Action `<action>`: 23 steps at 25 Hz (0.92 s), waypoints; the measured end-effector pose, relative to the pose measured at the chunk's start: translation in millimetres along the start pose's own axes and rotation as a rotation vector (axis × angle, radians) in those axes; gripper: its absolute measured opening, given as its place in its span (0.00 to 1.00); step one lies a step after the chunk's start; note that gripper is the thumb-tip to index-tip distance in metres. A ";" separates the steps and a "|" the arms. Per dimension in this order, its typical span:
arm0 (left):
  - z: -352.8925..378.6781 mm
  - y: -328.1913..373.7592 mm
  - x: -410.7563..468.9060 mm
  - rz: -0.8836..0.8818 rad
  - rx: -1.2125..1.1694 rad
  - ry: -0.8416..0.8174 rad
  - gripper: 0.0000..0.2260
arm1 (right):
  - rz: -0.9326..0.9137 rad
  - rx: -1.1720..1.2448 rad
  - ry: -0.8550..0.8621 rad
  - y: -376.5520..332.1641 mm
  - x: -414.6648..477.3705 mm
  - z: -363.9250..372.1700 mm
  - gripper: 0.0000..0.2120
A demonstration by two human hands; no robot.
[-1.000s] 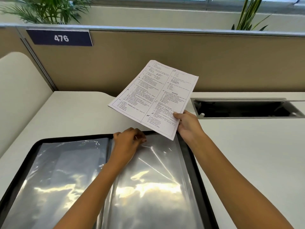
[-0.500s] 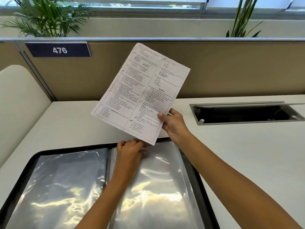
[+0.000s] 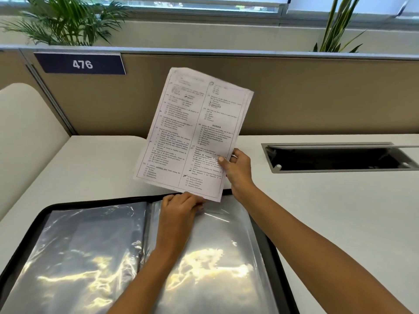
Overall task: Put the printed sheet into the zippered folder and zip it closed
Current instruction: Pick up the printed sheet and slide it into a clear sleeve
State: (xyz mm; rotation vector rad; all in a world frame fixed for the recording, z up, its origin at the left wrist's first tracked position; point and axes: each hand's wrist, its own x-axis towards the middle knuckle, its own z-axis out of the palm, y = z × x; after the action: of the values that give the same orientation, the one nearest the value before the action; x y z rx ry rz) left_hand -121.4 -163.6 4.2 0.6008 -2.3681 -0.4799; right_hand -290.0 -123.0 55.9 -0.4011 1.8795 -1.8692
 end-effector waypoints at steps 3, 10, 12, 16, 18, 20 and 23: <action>-0.6 1.2 -0.1 0.006 0.000 0.011 0.03 | -0.041 -0.110 0.000 2.8 -0.8 -8.6 0.10; -1.6 3.2 3.6 -0.008 -0.019 0.005 0.04 | -0.116 -0.299 -0.077 -0.2 2.4 -26.8 0.12; -1.5 4.0 5.3 -0.025 -0.041 -0.009 0.05 | -0.134 -0.360 -0.105 -3.1 4.4 -29.4 0.13; -1.3 3.0 9.1 -0.004 -0.086 -0.076 0.06 | -0.096 -0.337 -0.054 -6.6 11.2 -35.5 0.14; -2.9 -1.7 12.4 0.004 -0.082 -0.100 0.07 | -0.073 -0.305 -0.033 -5.9 13.0 -39.1 0.13; -5.8 -10.6 14.8 -0.003 -0.034 -0.118 0.06 | -0.063 -0.303 -0.046 -3.9 14.1 -41.1 0.13; -13.0 -27.2 15.6 -0.060 0.018 -0.179 0.08 | -0.069 -0.323 -0.074 -3.0 14.5 -39.9 0.13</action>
State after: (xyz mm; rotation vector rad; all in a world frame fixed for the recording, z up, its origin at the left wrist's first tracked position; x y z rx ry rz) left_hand -115.6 -196.8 8.4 0.6627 -2.5318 -0.5600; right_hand -323.0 -96.1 56.1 -0.6374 2.1443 -1.5679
